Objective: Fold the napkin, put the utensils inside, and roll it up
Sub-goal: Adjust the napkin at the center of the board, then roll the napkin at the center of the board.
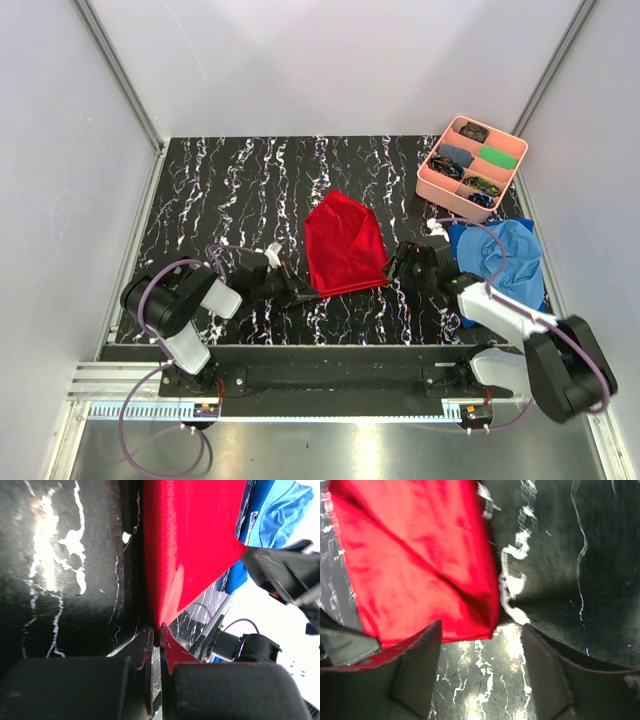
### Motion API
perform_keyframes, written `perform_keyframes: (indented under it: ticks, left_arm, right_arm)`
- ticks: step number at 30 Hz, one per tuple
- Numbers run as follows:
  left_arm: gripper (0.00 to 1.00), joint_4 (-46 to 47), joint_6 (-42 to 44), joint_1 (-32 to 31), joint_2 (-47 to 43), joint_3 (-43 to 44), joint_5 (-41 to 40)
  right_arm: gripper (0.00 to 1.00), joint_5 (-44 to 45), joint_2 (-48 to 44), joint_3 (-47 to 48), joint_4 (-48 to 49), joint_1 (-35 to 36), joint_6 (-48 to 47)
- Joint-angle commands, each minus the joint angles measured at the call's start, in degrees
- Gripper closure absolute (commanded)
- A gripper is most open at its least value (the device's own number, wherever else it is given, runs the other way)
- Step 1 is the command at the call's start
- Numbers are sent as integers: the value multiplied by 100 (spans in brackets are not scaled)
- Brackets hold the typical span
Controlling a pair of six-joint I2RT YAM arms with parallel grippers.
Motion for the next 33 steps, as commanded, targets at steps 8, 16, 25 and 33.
perform_keyframes:
  ticks: [8,16,25,33]
  left_arm:
    - [100,-1295,269,358,-859,338,734]
    - [100,-2033,567,710,-1299,311,972]
    - [100,-2315,691,1035,-1387,329,1236]
    - [100,-2543,866,1273,-1466,364,1315]
  right_arm:
    - [18,445,-70,662,610,1799,-2302]
    - [8,1632,1267,1515,1136,3582,-3479]
    - [9,3545,2946,2437,1138,4630,-4368]
    - [13,4260,3561,2526,1146,4841,-4509]
